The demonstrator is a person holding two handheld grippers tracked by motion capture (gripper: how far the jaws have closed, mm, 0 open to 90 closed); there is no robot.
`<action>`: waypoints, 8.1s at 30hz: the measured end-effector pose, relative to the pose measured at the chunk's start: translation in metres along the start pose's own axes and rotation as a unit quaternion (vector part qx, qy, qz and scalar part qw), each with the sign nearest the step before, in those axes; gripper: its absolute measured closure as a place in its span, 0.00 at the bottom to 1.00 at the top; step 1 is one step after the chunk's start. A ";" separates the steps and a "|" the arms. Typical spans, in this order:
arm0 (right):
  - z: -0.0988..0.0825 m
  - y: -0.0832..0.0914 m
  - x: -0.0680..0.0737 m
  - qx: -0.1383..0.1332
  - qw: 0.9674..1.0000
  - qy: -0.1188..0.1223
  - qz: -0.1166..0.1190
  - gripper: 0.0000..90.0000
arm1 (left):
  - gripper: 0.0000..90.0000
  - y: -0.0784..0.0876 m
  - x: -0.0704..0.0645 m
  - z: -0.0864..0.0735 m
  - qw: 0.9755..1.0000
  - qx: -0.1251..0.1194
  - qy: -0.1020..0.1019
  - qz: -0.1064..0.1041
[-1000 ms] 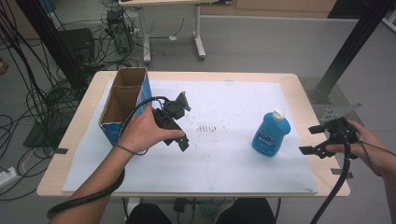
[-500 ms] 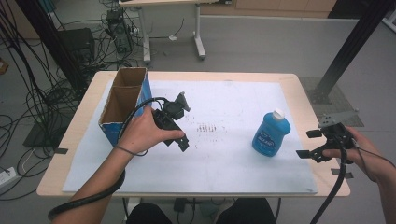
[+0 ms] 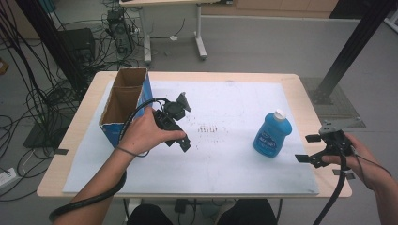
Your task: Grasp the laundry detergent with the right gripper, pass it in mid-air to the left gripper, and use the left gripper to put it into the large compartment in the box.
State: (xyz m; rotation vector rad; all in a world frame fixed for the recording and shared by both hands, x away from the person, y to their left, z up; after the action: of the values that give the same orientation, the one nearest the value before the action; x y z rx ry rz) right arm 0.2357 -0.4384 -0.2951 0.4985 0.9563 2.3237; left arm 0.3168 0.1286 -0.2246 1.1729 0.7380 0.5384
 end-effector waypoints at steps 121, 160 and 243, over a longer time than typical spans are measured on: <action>-0.059 -0.091 0.002 -0.178 0.984 0.009 0.026 0.05 | 0.10 -0.013 0.006 -0.002 1.000 -0.011 0.012 -0.012; -0.067 -0.109 0.000 -0.195 0.980 -0.010 0.024 0.06 | 0.10 -0.022 0.011 -0.001 1.000 -0.008 0.016 -0.017; -0.073 -0.107 0.000 -0.213 0.976 -0.021 0.030 0.01 | 0.10 -0.015 0.005 -0.003 1.000 -0.021 0.010 -0.008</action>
State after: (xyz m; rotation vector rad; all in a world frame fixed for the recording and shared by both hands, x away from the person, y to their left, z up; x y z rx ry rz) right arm 0.2361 -0.4141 -0.4221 0.3981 0.4052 2.4677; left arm 0.3180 0.1298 -0.2406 1.1244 0.7487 0.5499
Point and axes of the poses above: each handheld gripper's, and its own axes: y roughly backward along the jaws, z roughly out of its top, x roughly to its left, the point moved 3 cm from there along -y, roughly forward along the jaws, and after that the axes turned 4 degrees about -x, right-handed, at the moved point
